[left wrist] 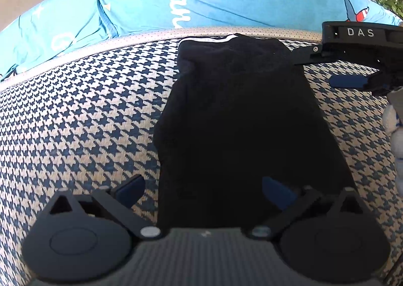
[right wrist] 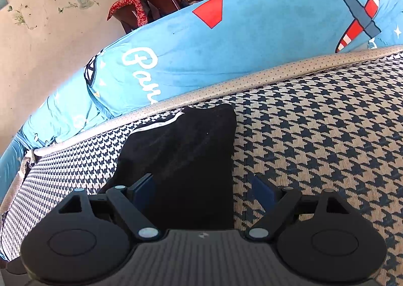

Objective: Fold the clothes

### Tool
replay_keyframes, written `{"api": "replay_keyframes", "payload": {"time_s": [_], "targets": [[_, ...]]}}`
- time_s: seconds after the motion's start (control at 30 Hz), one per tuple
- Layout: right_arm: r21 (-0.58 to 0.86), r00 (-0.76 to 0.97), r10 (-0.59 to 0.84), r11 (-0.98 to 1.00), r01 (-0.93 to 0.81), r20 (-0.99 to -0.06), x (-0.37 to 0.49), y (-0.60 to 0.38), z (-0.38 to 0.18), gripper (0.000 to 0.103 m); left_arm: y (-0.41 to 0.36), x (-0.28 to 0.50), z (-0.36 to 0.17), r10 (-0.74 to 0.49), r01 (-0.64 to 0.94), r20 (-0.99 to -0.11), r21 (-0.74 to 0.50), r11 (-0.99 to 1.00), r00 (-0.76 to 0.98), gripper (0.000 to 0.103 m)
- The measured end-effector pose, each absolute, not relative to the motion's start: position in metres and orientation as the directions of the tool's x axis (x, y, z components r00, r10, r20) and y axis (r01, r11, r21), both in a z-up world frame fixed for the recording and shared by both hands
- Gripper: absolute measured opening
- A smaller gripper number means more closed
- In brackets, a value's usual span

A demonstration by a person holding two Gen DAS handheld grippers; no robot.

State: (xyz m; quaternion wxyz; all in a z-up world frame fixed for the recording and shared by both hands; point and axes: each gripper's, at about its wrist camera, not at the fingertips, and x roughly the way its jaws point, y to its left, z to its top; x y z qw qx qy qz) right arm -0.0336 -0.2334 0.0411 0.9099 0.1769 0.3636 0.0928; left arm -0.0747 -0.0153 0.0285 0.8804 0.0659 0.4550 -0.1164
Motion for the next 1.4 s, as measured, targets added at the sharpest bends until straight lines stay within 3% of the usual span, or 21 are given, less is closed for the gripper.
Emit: {"api": "replay_keyframes", "payload": {"time_s": [0.53, 1.2, 1.27, 1.4], "targets": [[0.443, 0.685, 0.343, 0.896, -0.033, -0.643, 0.019, -0.25, 0.015, 0.084, -0.018, -0.075, 0.025, -0.178, 0.29, -0.828, -0.021, 0.957, 0.531, 0.103], [0.498, 0.69, 0.455, 0.853, -0.156, -0.563, 0.05, -0.246, 0.004, 0.084, -0.018, -0.082, 0.023, -0.19, 0.311, -0.832, -0.022, 0.95, 0.521, 0.103], [0.496, 0.688, 0.466, 0.85, -0.174, -0.557, 0.052, -0.244, 0.002, 0.079, -0.019, -0.083, 0.023, -0.187, 0.317, -0.832, -0.014, 0.948, 0.522, 0.103], [0.522, 0.671, 0.504, 0.829, -0.199, -0.544, 0.057, -0.242, -0.002, 0.057, -0.022, -0.085, 0.022, -0.181, 0.325, -0.831, -0.001, 0.946, 0.526, 0.103]]}}
